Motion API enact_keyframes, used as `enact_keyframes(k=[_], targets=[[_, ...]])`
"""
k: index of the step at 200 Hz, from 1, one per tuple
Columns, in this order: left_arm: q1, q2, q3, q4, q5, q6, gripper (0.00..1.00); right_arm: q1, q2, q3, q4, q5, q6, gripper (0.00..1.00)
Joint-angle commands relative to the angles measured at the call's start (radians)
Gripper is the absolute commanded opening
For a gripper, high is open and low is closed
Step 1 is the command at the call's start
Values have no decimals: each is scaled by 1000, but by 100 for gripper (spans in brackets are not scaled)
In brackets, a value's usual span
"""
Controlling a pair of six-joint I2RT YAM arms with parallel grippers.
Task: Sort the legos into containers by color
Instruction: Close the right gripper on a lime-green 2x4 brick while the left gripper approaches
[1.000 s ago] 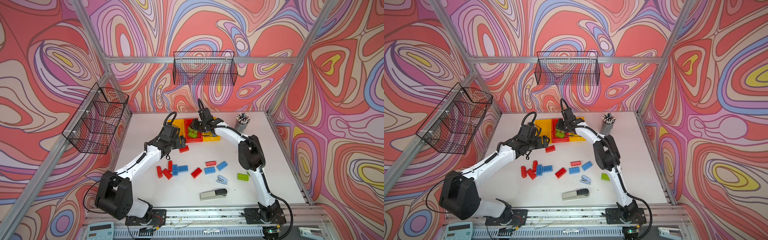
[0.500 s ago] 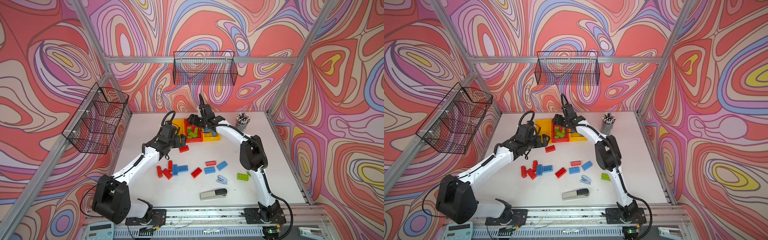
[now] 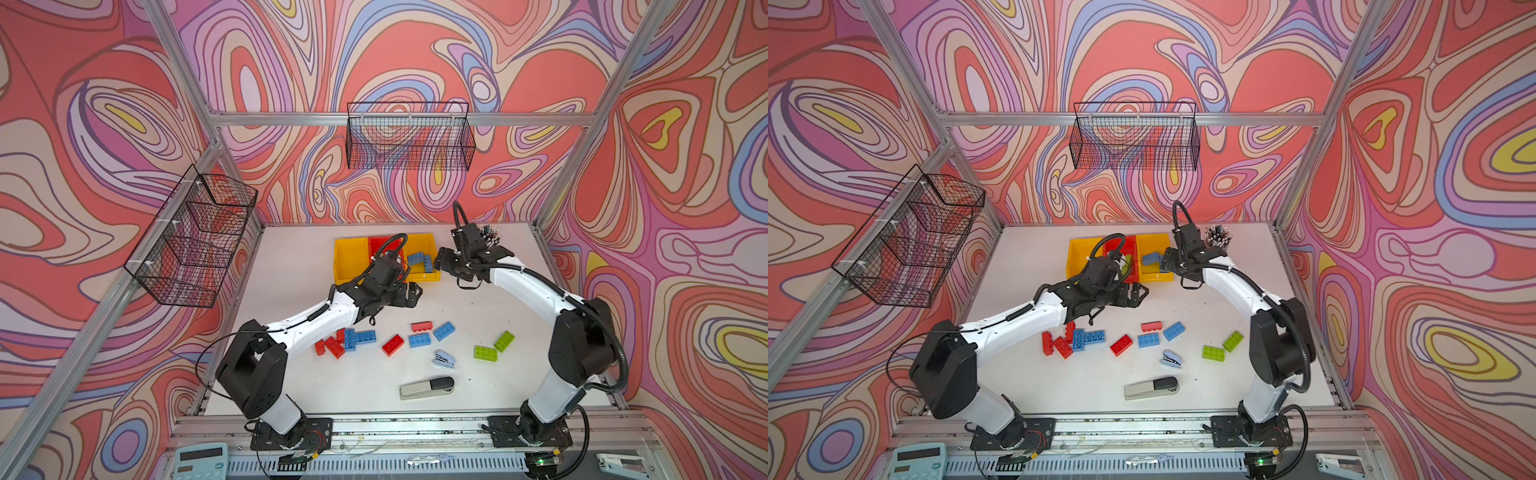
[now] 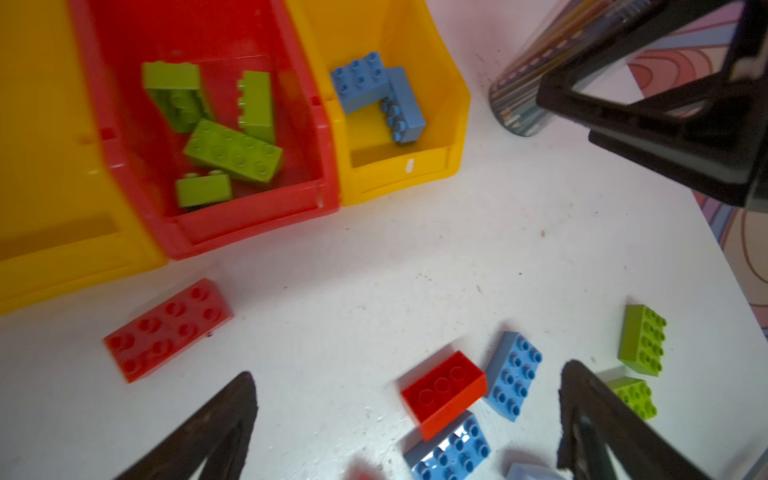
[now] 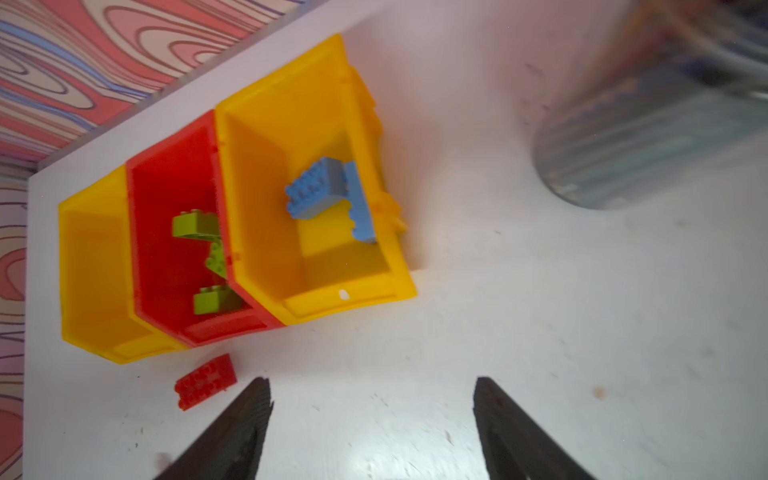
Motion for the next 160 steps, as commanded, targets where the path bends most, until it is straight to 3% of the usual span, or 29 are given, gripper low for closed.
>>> enact_keyframes(k=[1,49,101,160], targets=[[-80,72,109,-15,4,41,100,-34,-131,-117,-64,68,20,81],[-201,217,295,-75,25,84,100,-144,-321,-351,-182,128,65,81],[-216,252,321,-72,35,42,100,-175,-434,-551,-226,168,138,81],[-217,254,319,-94,26,30,100,-239,-484,-683,-163,110,125,81]])
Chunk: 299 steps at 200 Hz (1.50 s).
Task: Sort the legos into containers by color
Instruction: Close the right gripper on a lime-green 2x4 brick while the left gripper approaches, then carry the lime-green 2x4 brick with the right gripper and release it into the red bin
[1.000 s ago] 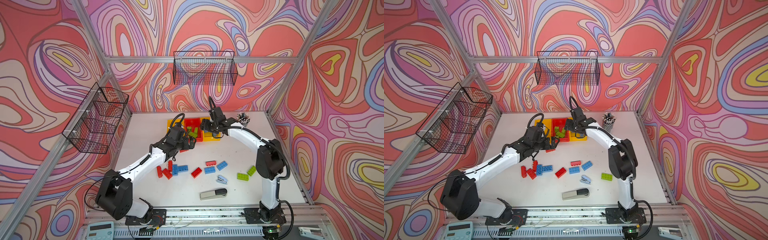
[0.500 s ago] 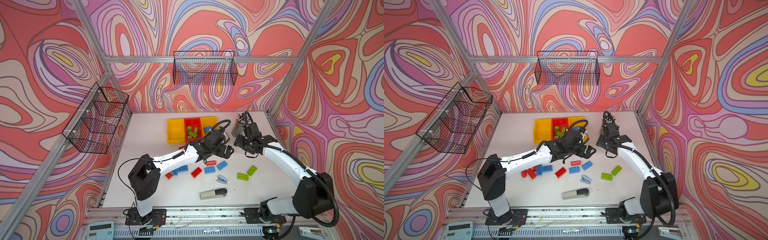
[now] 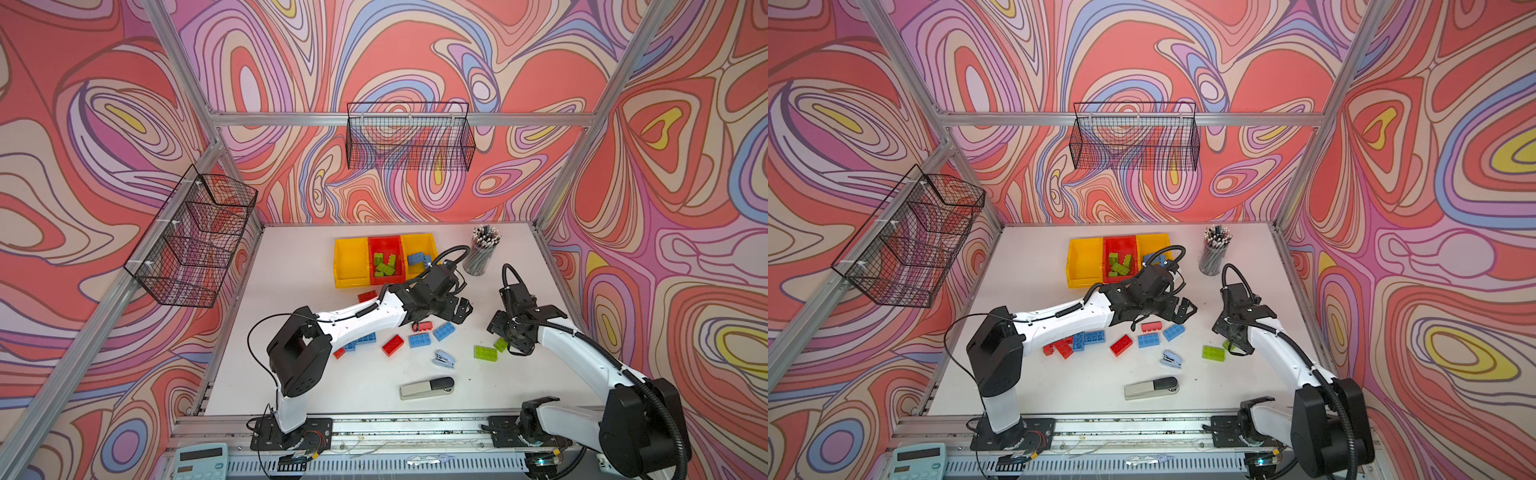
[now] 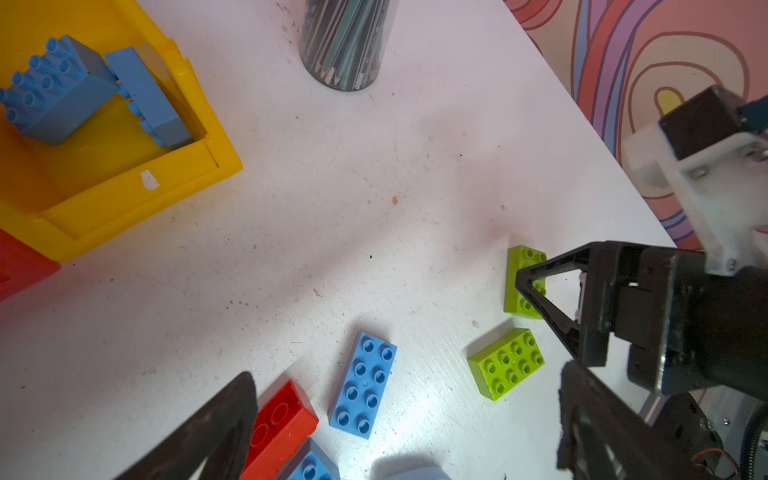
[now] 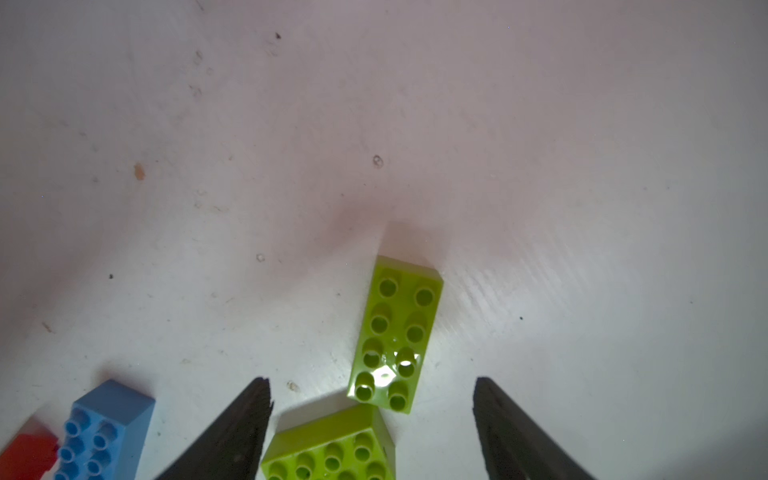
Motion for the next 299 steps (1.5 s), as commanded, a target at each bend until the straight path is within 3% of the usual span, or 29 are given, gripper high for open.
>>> enact_keyframes(k=[1,44,117,164,193,222,256,299], targets=[[-1,9,26,-30,-4,-9,100,-17,-9,-29,28,-12,15,81],[0,7,19,-43,-11,3,100,-25,12,-82,98,-53,7,76],[0,1,15,-56,-33,35,100,-27,71,-89,147,-30,-39,51],[5,-1,16,-57,-47,51,100,-26,142,-78,182,-43,-53,48],[18,-6,10,-53,-47,51,100,-26,164,-58,186,-50,-61,38],[48,-18,-5,-46,-57,39,100,-26,162,33,147,-58,-99,31],[124,-52,-56,-21,-51,-22,100,-23,232,231,103,-151,-156,28],[242,-132,-159,13,-64,-90,100,74,391,530,91,-250,-178,27]])
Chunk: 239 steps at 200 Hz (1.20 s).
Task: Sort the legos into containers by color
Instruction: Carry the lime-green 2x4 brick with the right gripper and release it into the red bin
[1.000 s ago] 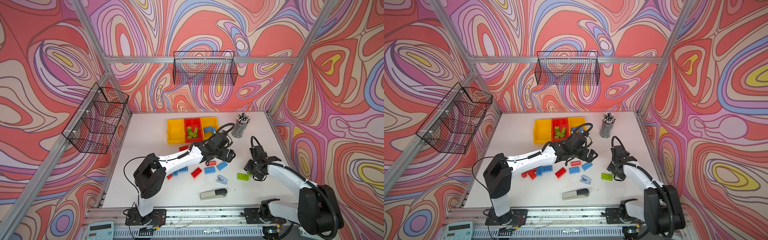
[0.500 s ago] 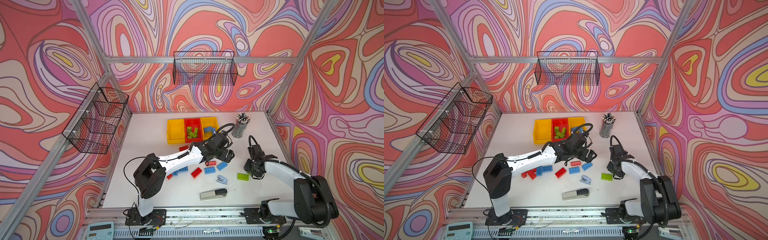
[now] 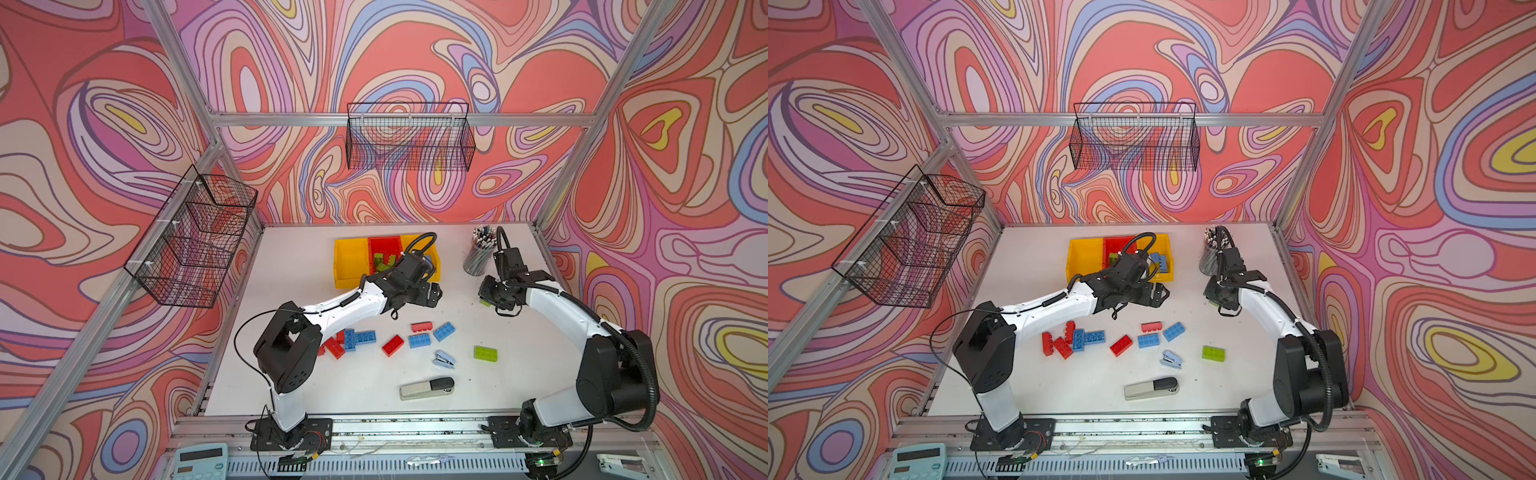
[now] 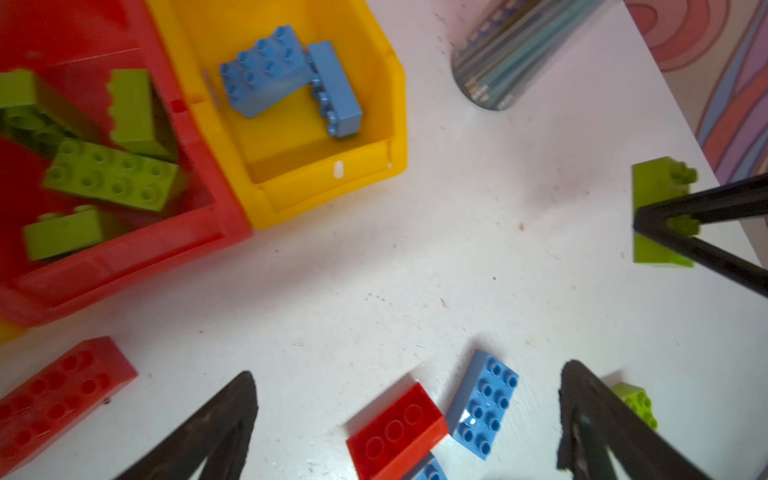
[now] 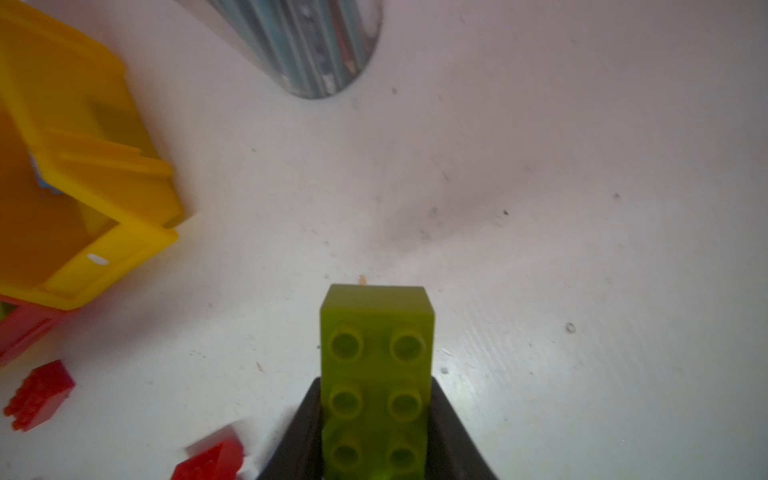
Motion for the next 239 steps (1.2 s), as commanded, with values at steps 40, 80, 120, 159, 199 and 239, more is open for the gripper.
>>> enact_keyframes(k=[40,80,120,159,199,239], targets=[[137,-147,-131,15,-49,-72,100,199,318,441,14,-167,-27,28],[214,-207,-190,-14,-52,-74,100,278,564,745,36,-238,-28,28],[279,-263,-248,-20,-40,-57,100,338,737,958,39,-249,-35,29],[326,-311,-280,-38,-34,-4,100,348,846,1046,50,-232,-28,30],[367,-342,-311,-30,-21,16,100,347,936,1171,45,-226,-23,34],[377,-343,-302,-19,-6,29,100,347,949,1214,68,-258,-12,61]])
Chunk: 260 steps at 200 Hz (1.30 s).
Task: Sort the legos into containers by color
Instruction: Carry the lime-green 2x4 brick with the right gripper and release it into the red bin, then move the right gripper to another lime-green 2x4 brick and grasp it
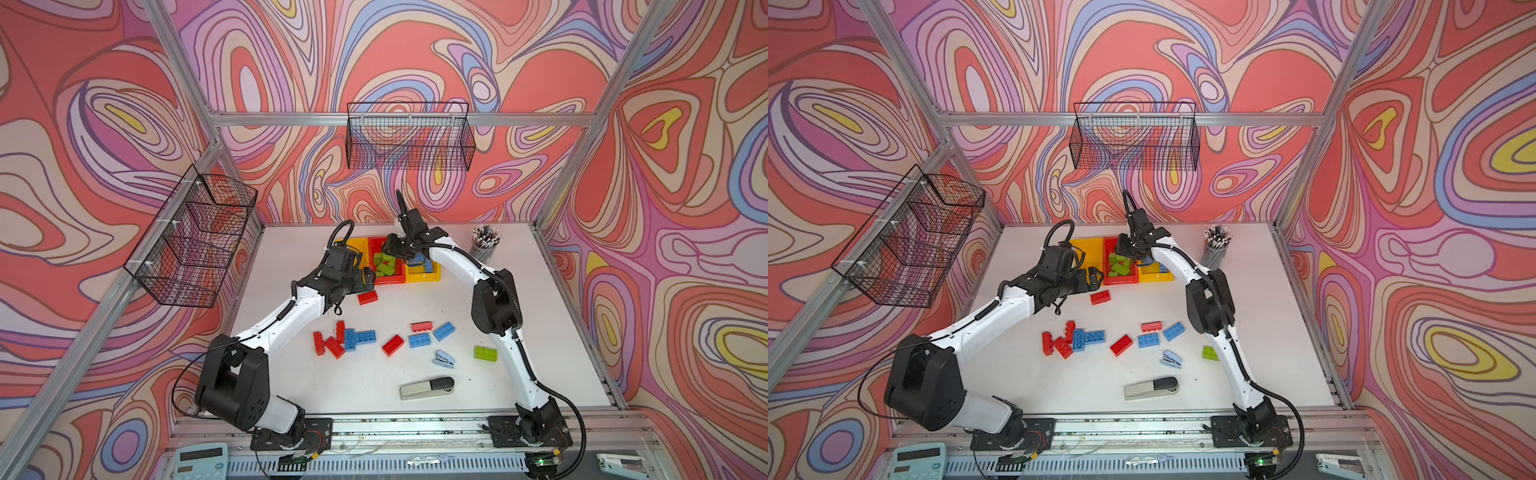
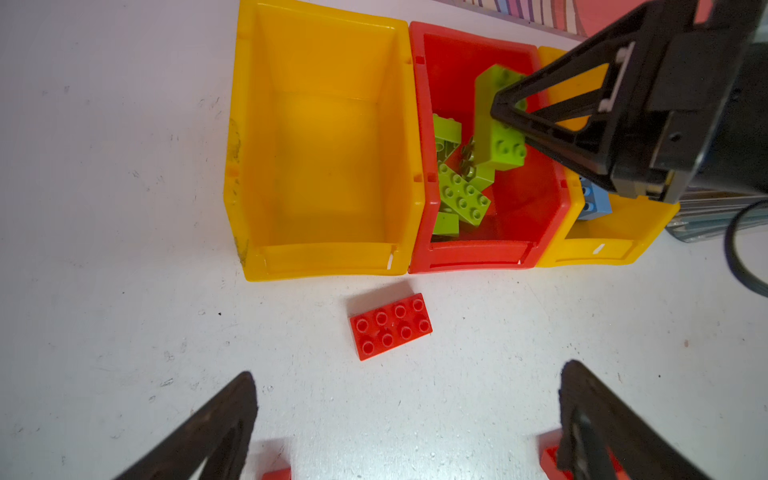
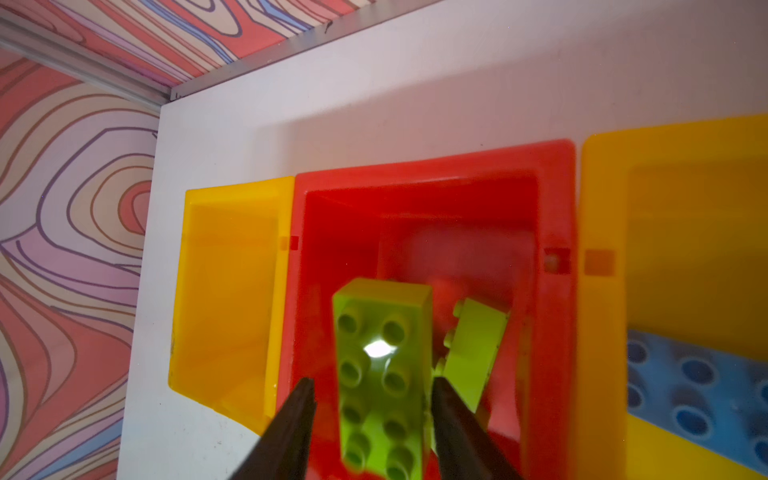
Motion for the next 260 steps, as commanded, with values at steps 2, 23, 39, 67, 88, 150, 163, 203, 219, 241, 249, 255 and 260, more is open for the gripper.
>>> enact_keyframes(k=[2,23,39,67,88,150,163,203,219,241,249,255,260], targets=[[5,-16,-6,-10,18,19,100,1,-3,32,20,-16,4,62],[6,-7,-2,0,38,6,100,0,-40,19,22,-13,-6,71],[7,-2,1,16,59,-5,100,1,-87,-12,13,-8,-20,71],[3,13,5,44,101,-42,100,1,-209,-135,-13,28,-53,72],[-21,24,2,48,118,-66,100,-2,-329,-284,-34,91,-74,72],[-252,83,12,90,58,-116,100,-20,-753,-832,-79,246,-27,78],[-306,104,22,99,46,-127,100,-22,-841,-941,-99,275,-7,80],[-443,183,101,86,28,-133,100,-34,-1077,-1230,-196,361,70,89],[-478,198,117,84,23,-141,100,-36,-1168,-1333,-215,367,111,92],[-511,199,121,81,11,-155,100,-38,-1261,-1454,-232,362,162,95],[-520,196,121,78,7,-158,100,-37,-1285,-1491,-236,360,178,95],[-529,194,122,74,1,-162,100,-38,-1301,-1519,-237,361,187,95],[-535,193,122,70,-3,-162,100,-39,-1312,-1538,-240,364,195,95]])
